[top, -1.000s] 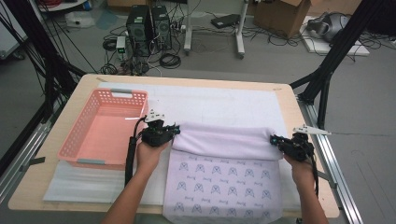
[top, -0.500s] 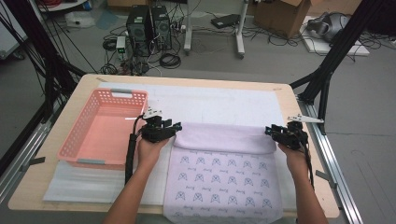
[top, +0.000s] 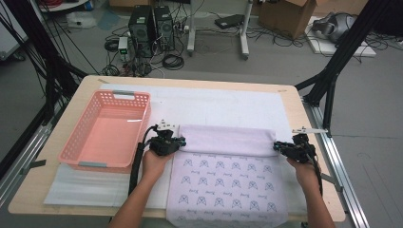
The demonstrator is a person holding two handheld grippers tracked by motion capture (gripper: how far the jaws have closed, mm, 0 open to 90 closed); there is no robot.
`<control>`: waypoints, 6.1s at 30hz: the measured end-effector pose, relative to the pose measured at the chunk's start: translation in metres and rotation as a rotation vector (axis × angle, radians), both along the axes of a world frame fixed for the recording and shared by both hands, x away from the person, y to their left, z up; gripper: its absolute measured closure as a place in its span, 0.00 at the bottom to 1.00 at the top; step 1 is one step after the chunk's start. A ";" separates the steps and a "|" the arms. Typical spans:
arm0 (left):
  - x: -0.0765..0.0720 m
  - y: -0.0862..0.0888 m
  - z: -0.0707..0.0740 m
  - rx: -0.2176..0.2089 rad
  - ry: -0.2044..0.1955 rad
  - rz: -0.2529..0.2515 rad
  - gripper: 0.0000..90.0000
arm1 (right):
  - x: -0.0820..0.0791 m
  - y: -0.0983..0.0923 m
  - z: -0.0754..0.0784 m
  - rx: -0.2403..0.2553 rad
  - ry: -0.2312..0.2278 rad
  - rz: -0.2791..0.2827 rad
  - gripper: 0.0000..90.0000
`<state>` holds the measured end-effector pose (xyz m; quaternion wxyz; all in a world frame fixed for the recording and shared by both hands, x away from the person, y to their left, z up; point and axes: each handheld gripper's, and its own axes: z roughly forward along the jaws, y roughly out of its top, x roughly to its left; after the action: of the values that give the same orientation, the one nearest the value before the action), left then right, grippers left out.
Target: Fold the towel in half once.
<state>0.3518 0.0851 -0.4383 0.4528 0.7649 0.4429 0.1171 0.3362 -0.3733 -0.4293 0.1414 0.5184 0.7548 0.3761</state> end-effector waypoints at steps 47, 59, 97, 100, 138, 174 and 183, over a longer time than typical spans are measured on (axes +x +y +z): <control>-0.166 0.047 -0.002 -0.136 -0.082 -0.207 0.97 | -0.188 -0.014 0.003 0.068 -0.083 0.177 0.96; -0.106 0.047 0.008 -0.173 -0.126 -0.081 0.47 | -0.148 -0.013 0.014 0.025 -0.147 0.114 0.75; -0.039 0.005 -0.004 -0.008 -0.041 0.005 0.94 | -0.053 0.011 -0.009 -0.003 -0.087 0.093 0.97; -0.029 0.008 0.008 -0.023 -0.064 0.018 0.94 | -0.046 0.008 0.000 0.025 -0.123 0.086 0.97; 0.079 0.014 0.032 -0.048 -0.043 0.090 0.58 | 0.084 0.022 0.025 0.031 -0.174 -0.053 0.65; -0.017 0.011 -0.011 -0.006 -0.046 -0.030 1.00 | -0.022 0.005 -0.007 0.046 -0.025 0.122 0.91; -0.034 0.029 -0.011 -0.045 -0.106 -0.013 1.00 | -0.045 0.002 -0.008 0.064 -0.083 0.122 0.92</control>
<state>0.3175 0.1140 -0.4491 0.4933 0.7503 0.4157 0.1447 0.2916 -0.3714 -0.4372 0.1327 0.4596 0.7661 0.4292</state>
